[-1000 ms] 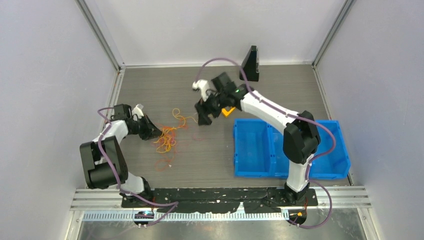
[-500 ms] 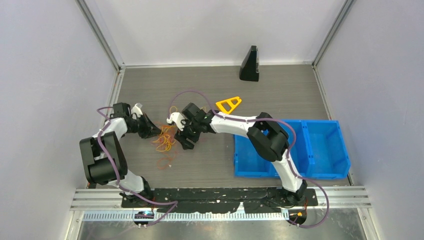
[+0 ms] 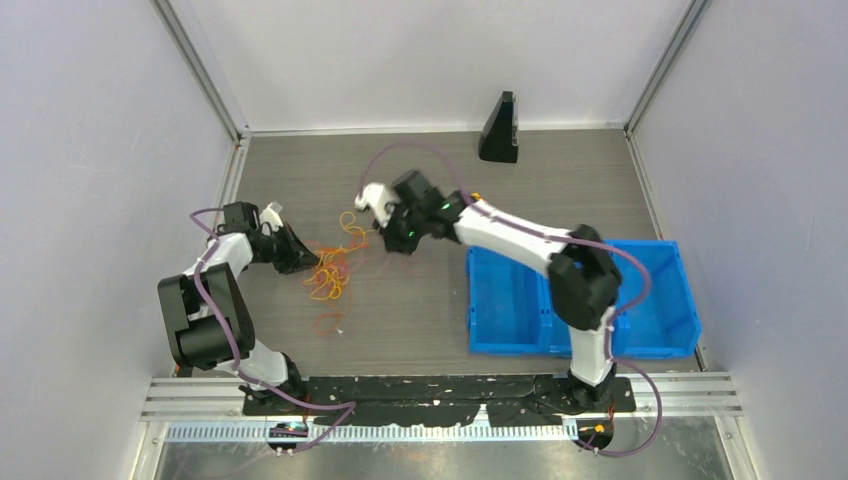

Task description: Untangle the cables

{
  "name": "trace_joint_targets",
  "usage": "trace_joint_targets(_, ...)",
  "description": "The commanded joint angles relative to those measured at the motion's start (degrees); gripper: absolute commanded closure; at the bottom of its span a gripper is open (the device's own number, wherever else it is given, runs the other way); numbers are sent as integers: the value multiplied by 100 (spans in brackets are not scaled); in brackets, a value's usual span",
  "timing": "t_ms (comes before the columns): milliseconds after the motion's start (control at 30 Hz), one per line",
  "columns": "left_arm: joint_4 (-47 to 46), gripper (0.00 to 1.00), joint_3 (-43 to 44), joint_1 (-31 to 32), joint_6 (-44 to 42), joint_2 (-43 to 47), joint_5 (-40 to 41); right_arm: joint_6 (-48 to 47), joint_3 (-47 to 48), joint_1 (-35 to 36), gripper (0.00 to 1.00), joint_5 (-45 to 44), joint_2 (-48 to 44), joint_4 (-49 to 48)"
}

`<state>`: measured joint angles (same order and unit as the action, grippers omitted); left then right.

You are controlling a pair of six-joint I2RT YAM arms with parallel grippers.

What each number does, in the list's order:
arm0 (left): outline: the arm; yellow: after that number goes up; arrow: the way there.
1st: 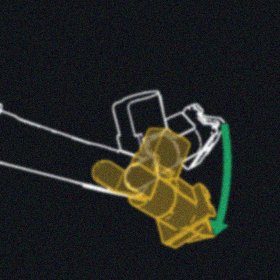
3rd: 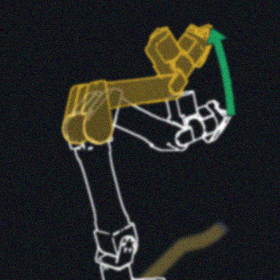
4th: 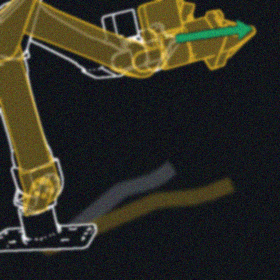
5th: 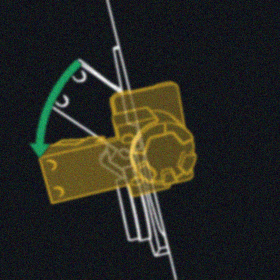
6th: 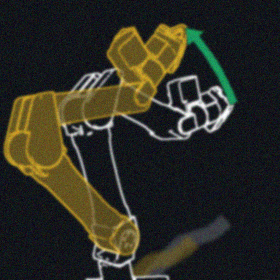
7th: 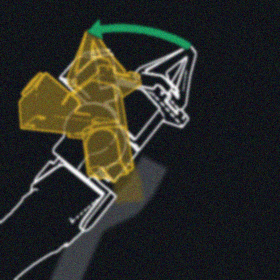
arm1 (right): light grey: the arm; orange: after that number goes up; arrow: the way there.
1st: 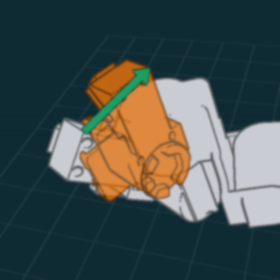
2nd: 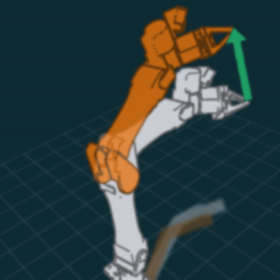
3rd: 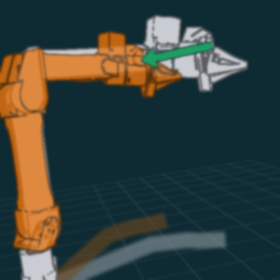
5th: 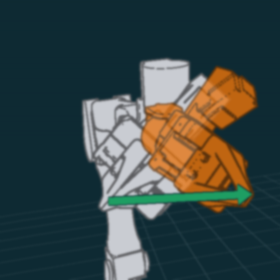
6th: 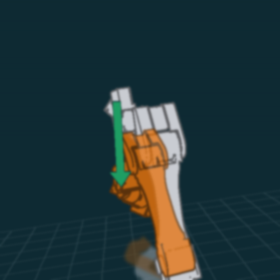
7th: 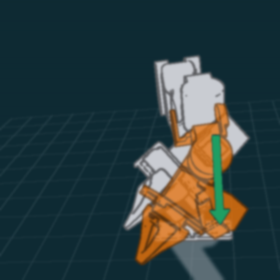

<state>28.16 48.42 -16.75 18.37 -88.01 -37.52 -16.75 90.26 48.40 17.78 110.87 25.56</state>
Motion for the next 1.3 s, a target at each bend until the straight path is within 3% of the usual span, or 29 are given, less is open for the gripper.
trace_joint_targets(0, 75, 100, 67, -47, -215, 20, 224, 251, 425, -521, 95, 290, -1449, 63)
trace_joint_targets(533, 135, 100, -11, -137, -534, -95, 788, 995, 2460, -1673, 95, 158, -2573, 95)
trace_joint_targets(867, 277, 100, 102, -246, -841, -188, 1032, 1365, 2881, -1951, 95, -338, -2925, -401)
trace_joint_targets(1067, 379, 100, 231, -286, -1149, -65, 1177, 1785, 2860, -1966, 95, -187, -2864, -676)
trace_joint_targets(1133, 445, 100, 297, -285, -1365, -37, 833, 1961, 2865, -1962, 95, 82, -2777, -803)
trace_joint_targets(1167, 493, 96, 321, -280, -1490, 11, 559, 2051, 2850, -1960, 95, 388, -2690, -859)
trace_joint_targets(1267, 402, 69, 271, -287, -1777, 529, -219, 2532, 2545, -1829, 95, 1148, -2542, -1046)
